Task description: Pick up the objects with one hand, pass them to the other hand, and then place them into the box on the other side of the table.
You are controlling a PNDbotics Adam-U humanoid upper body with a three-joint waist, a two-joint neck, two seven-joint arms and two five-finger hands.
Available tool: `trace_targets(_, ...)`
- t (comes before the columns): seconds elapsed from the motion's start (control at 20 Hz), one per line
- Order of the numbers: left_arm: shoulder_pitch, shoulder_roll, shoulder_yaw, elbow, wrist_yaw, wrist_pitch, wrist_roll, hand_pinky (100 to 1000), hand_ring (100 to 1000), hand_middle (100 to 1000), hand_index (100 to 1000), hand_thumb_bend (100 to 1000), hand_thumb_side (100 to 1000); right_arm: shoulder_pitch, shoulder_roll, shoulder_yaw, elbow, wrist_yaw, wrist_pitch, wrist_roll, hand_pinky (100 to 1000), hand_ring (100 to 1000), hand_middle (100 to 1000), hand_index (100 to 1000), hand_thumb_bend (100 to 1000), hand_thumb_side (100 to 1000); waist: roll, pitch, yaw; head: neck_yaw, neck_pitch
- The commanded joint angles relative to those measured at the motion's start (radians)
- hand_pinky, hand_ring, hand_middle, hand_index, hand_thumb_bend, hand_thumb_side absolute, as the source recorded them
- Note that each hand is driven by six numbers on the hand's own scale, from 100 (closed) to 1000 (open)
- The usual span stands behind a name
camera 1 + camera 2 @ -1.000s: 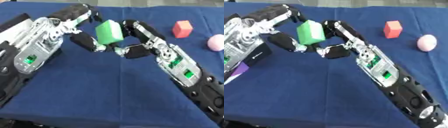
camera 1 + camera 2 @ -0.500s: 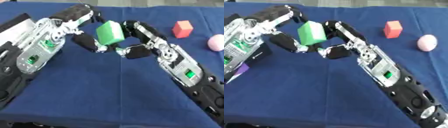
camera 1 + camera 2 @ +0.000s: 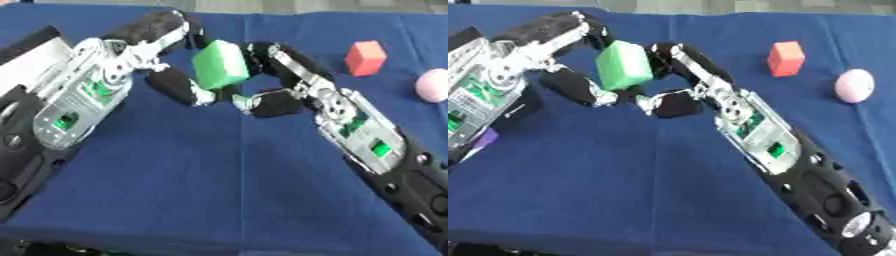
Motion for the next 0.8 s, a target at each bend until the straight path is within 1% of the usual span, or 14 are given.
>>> trace_targets(0.05,-0.022,0.007,0.015,-0.015,0.012,0.012,0.011,802,699,623,660,198,263,-0.009,-0.002,0.012,-0.028,-0.004,-0.002,0.007,742,710,490,519,100,100,0.001,-0.013,-0.001,0.004,-0.001)
trace_targets(0.15,-0.021,0.006,0.015,-0.015,0.018,0.015,0.012,796,682,600,621,121,223,-0.009,-0.002,0.012,-0.028,-0.004,-0.002,0.007,742,710,490,520,100,100,0.002,-0.013,-0.002,0.004,-0.001)
trace_targets(0.2,-0.021,0.006,0.014,-0.014,0.021,0.016,0.013,794,676,592,606,100,202,-0.009,-0.002,0.013,-0.028,-0.003,-0.002,0.008,742,711,490,520,100,100,0.002,-0.013,-0.002,0.004,-0.001)
trace_targets(0.4,-0.020,0.005,0.014,-0.009,0.027,0.022,0.012,784,652,556,535,100,171,-0.008,-0.002,0.013,-0.027,-0.002,-0.003,0.013,742,711,492,521,100,100,0.003,-0.012,-0.004,0.005,-0.001)
trace_targets(0.6,-0.019,0.005,0.013,-0.004,0.029,0.028,0.006,777,641,543,519,100,140,-0.007,-0.003,0.013,-0.026,0.001,-0.002,0.015,743,712,494,525,100,100,0.003,-0.012,-0.005,0.006,0.000)
trace_targets(0.65,-0.019,0.005,0.013,-0.003,0.029,0.031,0.004,774,638,538,514,100,113,-0.006,-0.003,0.013,-0.026,0.001,-0.001,0.015,744,714,498,530,100,100,0.003,-0.012,-0.006,0.006,0.000)
trace_targets(0.75,-0.018,0.006,0.015,-0.001,0.029,0.037,0.003,771,633,529,501,100,116,-0.005,-0.004,0.013,-0.025,0.004,0.001,0.018,748,719,510,544,109,100,0.003,-0.012,-0.006,0.007,0.000)
trace_targets(0.8,-0.018,0.008,0.015,-0.001,0.029,0.040,0.004,769,631,526,495,100,114,-0.004,-0.005,0.013,-0.024,0.005,0.002,0.019,747,721,518,554,128,100,0.003,-0.012,-0.006,0.007,0.000)
